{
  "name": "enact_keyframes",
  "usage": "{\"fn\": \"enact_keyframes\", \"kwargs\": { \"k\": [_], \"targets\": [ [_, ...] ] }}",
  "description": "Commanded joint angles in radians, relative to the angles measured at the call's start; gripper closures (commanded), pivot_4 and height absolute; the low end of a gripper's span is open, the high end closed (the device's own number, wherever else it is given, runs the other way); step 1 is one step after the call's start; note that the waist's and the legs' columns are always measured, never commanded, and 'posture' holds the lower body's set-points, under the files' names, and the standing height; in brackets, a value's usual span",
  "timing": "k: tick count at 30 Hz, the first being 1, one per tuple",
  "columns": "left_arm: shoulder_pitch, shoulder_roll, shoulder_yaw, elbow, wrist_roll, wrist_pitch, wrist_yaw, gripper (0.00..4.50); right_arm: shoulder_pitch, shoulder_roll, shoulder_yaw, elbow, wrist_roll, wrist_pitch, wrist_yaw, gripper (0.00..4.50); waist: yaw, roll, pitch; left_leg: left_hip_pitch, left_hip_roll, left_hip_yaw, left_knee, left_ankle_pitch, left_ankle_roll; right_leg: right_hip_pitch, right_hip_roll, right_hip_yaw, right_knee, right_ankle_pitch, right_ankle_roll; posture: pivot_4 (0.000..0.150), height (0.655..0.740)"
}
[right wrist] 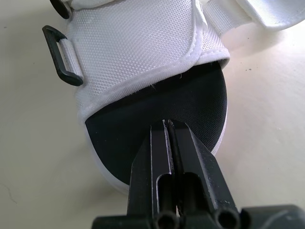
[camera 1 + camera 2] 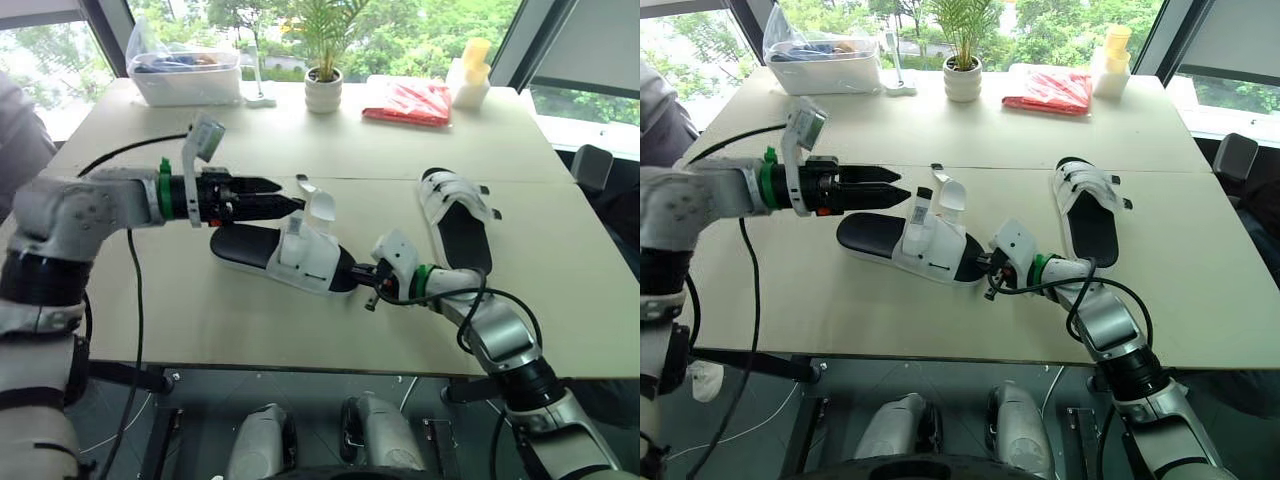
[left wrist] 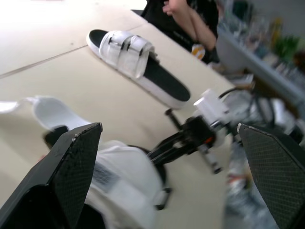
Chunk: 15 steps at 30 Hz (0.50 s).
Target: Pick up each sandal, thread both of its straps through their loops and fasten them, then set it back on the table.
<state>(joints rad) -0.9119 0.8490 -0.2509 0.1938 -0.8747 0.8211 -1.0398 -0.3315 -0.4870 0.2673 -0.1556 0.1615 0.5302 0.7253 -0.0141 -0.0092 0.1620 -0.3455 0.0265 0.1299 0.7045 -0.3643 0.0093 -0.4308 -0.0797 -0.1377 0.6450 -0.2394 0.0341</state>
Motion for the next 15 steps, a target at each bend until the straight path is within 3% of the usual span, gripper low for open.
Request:
{"fn": "enact_keyframes", "kwargs": {
  "k": [1,5,15],
  "targets": [
    [-0.105,-0.030,-0.074,0.164,0.223,-0.188,-0.222,0.01,0.043,-0.004,0.026,0.045,-0.028,0.044,-0.012,4.50,0.000,0.000,0.000,0.000,0.000,0.000,-0.002,0.000,0.000,0.000,0.000,0.000,0.000,0.000,0.000,0.150,0.7288],
    [-0.195,-0.111,-0.125,0.396,0.399,-0.242,-0.269,0.01,0.052,-0.002,0.024,0.034,-0.030,0.047,-0.019,4.50,-0.001,0.000,0.000,-0.001,0.001,0.001,-0.004,0.001,0.000,-0.002,-0.001,0.000,-0.001,-0.001,0.000,0.150,0.7288],
    [-0.292,-0.344,-0.030,0.783,0.544,-0.279,-0.285,0.01,0.067,-0.011,0.022,0.020,-0.033,0.049,-0.030,4.50,0.000,-0.003,0.001,-0.008,0.001,0.000,-0.003,0.001,0.000,-0.009,-0.002,0.000,0.000,-0.001,0.001,0.150,0.7288]
  ]
}}
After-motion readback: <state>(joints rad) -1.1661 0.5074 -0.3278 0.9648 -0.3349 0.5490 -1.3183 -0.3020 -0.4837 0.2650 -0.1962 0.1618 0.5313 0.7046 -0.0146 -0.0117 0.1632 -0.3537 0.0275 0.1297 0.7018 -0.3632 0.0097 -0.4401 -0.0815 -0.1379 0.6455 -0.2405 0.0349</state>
